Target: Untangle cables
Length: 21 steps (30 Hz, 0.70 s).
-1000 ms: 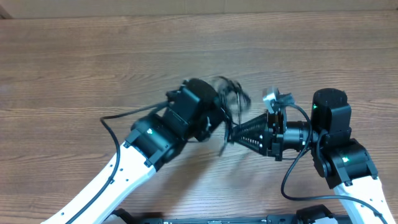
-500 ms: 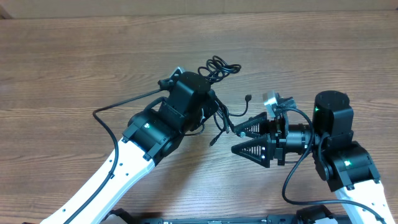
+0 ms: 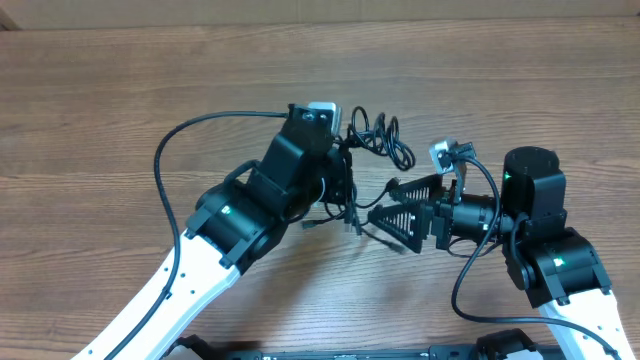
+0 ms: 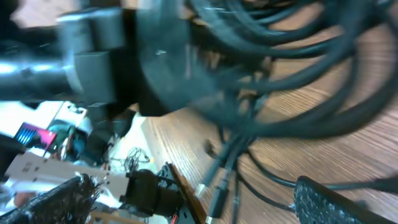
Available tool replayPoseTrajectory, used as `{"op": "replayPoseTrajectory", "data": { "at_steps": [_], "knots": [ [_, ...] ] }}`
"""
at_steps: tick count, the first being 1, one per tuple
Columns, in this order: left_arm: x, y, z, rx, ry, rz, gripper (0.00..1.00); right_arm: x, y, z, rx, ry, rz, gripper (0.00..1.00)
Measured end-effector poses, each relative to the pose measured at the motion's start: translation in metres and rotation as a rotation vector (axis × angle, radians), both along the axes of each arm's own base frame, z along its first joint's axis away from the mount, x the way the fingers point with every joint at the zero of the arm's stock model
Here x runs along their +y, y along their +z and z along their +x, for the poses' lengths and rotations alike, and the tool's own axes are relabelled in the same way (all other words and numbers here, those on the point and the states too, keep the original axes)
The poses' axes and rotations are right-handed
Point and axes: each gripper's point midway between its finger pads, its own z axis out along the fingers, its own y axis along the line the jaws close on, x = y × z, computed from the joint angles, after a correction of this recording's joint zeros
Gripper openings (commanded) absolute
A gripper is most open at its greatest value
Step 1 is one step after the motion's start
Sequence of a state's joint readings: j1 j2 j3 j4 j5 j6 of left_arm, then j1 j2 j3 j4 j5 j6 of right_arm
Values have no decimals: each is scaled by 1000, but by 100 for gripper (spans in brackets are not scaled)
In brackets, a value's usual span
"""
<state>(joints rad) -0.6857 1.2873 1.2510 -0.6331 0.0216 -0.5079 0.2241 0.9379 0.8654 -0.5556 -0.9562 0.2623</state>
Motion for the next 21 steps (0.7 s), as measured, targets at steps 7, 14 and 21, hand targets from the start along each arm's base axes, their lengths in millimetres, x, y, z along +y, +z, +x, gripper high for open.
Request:
{"op": "replayPoseTrajectory", "data": {
  "at_steps": [7,14,21],
  "knots": [
    [6,-3,-10,-97,-164,162,4,-10,-16,11,77,-113,-57,100],
    [-7,13,-4,-185,-217,128,4,-12,-17,13,82,-132,-65,100],
    [-43,57,-9,-314,-355,-70,4,-12,-17,13,78,-132,-67,100]
  ]
}}
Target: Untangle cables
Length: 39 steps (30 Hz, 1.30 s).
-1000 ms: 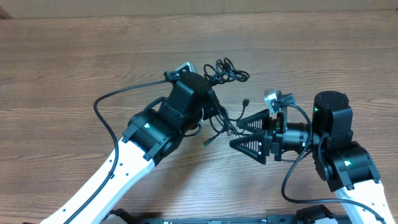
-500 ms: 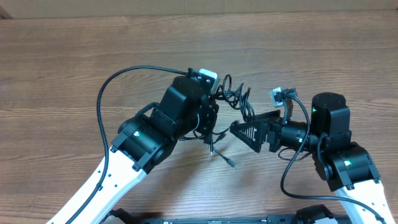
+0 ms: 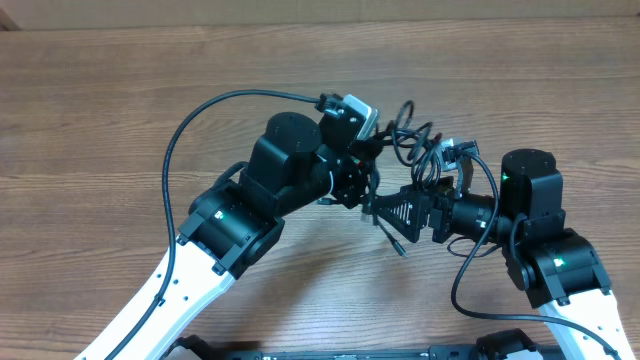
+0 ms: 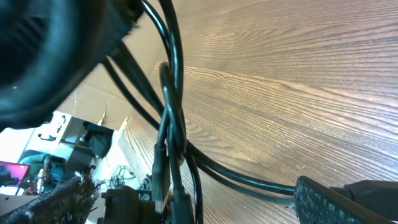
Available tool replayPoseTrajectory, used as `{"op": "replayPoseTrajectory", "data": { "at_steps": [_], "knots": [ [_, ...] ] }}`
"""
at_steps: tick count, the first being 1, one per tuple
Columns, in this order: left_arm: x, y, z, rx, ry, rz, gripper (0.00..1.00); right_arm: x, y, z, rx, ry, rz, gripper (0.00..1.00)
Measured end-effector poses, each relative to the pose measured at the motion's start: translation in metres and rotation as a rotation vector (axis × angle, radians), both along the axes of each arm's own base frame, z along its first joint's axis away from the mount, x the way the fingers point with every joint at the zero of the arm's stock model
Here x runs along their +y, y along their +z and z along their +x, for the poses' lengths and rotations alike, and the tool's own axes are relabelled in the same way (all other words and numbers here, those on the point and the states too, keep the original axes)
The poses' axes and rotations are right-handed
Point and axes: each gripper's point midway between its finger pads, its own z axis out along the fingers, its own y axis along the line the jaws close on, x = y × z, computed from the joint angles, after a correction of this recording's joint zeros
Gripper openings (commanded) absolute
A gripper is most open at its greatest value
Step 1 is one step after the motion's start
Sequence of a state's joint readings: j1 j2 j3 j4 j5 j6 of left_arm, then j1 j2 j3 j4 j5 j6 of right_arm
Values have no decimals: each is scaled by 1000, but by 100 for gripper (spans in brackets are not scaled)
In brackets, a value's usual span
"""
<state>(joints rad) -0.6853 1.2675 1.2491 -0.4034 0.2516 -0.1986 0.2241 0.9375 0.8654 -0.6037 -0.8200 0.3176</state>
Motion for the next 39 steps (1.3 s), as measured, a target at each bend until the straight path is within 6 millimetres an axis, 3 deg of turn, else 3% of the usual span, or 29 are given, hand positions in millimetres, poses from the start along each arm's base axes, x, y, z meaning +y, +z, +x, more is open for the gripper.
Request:
{"op": "replayPoseTrajectory", "data": {
  "at_steps": [6,12,22,28,39],
  "knots": [
    [-15,9,-18,15,-131,-63,4,-3,-3,3,3,-24,-15,100],
    [-23,13,-36,45,-244,-102,4,-18,-23,9,91,-147,-92,100],
    [-29,17,-50,66,-328,-131,4,-48,-51,17,181,-345,-229,100],
    [-33,22,-62,77,-400,-159,4,-59,-56,23,196,-422,-260,100],
    [-37,32,-70,59,-460,-197,4,-92,-79,18,274,-583,-397,100]
  ]
}}
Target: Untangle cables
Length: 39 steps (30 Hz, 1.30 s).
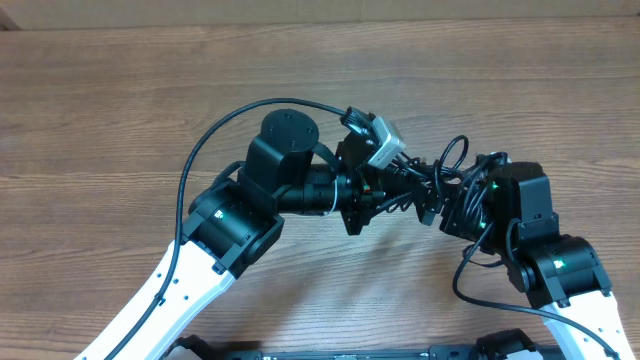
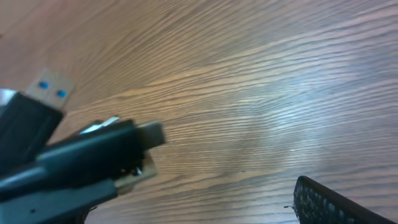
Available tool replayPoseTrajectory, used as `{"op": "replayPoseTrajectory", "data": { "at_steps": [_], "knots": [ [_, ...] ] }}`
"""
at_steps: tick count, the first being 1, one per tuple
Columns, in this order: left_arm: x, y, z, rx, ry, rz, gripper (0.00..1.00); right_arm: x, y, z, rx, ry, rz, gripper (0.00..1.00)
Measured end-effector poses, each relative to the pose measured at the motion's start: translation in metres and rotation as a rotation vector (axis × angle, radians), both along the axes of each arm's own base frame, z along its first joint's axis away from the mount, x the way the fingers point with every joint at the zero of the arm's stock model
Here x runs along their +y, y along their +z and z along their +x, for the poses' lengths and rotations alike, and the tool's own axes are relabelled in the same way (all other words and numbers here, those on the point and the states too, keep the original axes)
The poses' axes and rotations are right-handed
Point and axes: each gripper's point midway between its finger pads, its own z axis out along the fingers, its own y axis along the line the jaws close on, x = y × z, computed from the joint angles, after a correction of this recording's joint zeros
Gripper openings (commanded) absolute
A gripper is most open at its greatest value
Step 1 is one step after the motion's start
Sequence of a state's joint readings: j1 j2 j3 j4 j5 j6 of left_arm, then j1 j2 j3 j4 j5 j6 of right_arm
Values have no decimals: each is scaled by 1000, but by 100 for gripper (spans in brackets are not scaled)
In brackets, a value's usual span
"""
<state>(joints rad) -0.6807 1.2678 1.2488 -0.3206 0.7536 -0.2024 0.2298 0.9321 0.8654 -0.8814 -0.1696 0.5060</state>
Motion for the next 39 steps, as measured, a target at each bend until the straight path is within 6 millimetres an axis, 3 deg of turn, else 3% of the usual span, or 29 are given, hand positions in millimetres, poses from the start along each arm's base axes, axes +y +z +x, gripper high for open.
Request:
{"op": "replayPoseTrajectory", "data": {
  "at_steps": [6,12,18,31,34,39],
  "knots": [
    [1,3,0,6,-3,-13,4,-11,-5,-2,19,-47,-47,100],
    [16,10,9,14,42,-25,4,-17,-8,-3,32,-69,-65,100],
    [34,11,30,15,114,-26,4,-20,-9,-4,37,-81,-73,100],
    [70,-19,51,154,234,59,4,-23,-11,-5,44,-87,-84,100],
    [76,-20,49,155,208,59,4,-24,-12,-6,49,-93,-93,100],
    [74,-23,26,150,77,58,4,-28,-13,-6,51,-106,-107,100]
  ]
}}
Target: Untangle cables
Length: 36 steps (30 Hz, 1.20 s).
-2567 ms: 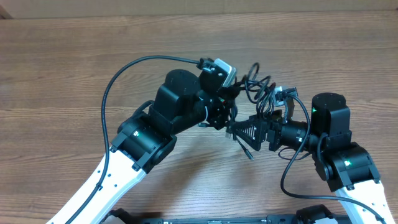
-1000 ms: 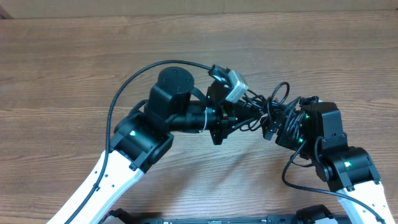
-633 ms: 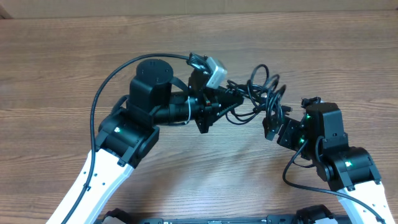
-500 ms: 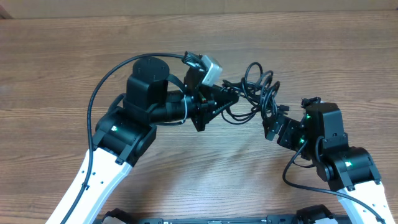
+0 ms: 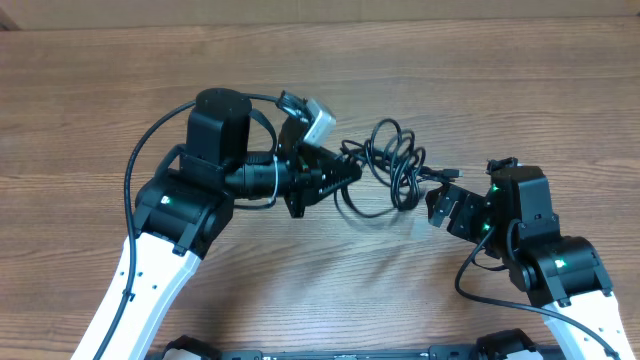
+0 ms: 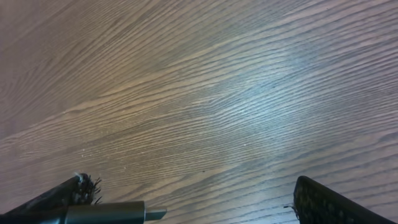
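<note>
A tangle of black cables (image 5: 392, 160) lies in loops on the wooden table (image 5: 520, 80) between the arms. My left gripper (image 5: 345, 171) points right and looks shut on a strand at the tangle's left edge. My right gripper (image 5: 441, 206) sits just right of the tangle, near a cable end (image 5: 451, 176). In the right wrist view that gripper (image 6: 193, 202) is wide open over bare wood, with a black plug (image 6: 118, 213) lying beside its left finger and the other finger (image 6: 320, 200) far off to the right.
The left arm's own black supply cable (image 5: 150, 150) arcs out to its left, and the right arm's cable (image 5: 465, 280) loops below its wrist. The table's far edge (image 5: 320, 22) runs along the top.
My left arm has swung back to the left with the cables, opening a gap between the two grippers. In the right wrist view two large plugs have given way to one plug tip at the bottom.
At first my right gripper stood open, pointing left at cables under the left gripper. Then the left gripper was further right with the tangle held close to the right fingers. Later both wrists were pressed together around it. Now they are apart with the loops spread between.
</note>
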Available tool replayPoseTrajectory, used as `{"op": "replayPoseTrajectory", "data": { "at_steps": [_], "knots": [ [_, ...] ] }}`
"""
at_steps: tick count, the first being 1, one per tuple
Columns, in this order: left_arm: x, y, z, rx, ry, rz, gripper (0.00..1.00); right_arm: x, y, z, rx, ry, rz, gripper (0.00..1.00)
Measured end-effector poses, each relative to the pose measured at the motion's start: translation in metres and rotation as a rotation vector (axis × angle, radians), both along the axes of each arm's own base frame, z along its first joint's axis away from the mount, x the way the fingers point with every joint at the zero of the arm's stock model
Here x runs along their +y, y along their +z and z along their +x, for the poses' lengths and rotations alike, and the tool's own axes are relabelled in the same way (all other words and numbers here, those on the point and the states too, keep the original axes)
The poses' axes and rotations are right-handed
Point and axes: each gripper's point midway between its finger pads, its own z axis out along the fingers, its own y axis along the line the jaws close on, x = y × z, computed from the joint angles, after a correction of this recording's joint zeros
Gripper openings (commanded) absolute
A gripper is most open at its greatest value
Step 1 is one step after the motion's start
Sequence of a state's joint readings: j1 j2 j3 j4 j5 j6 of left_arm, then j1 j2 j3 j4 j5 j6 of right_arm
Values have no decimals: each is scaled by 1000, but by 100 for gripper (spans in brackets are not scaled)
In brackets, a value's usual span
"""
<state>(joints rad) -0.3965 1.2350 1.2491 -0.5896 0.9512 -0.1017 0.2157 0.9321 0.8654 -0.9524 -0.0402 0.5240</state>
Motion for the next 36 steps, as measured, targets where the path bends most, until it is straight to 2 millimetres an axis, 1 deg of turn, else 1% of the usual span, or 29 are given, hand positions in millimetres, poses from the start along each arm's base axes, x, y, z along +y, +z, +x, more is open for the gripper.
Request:
{"op": "replayPoseTrajectory", "data": {
  "at_steps": [1,4,7,13,17,19,21,23,24,27,28,30,34,36],
  "knots": [
    [1,-6,-7,26,-22,15,4,-1,0,0,2,-3,-5,100],
    [4,-14,-16,48,-46,38,4,-3,-1,0,3,-11,-15,100],
    [5,-14,-15,36,-49,42,4,-4,-1,0,1,-15,-18,100],
    [3,-6,-9,-34,-52,21,4,-5,-1,0,3,-19,-18,100],
    [3,-6,-9,-34,-53,22,4,1,4,6,-27,2,7,100],
    [3,-6,-9,-37,-53,22,4,10,9,9,-55,52,36,100],
    [3,-6,-9,-37,-54,21,4,25,17,12,-98,162,66,100],
    [3,-5,-10,-38,-59,16,4,43,24,9,-135,303,101,100],
    [2,-4,-11,-40,-63,12,4,48,26,8,-147,345,110,100],
    [-1,4,-14,-65,-100,-26,4,72,37,-3,-208,549,164,100],
    [-2,7,-15,-72,-109,-35,4,75,39,-4,-220,579,173,100],
    [-4,14,-21,-85,-151,-71,4,90,48,-13,-272,705,218,100],
    [-5,19,-29,-80,-196,-101,4,108,63,-29,-357,892,284,100],
    [-8,20,-34,-77,-220,-110,4,116,72,-36,-427,991,307,100]
  ]
}}
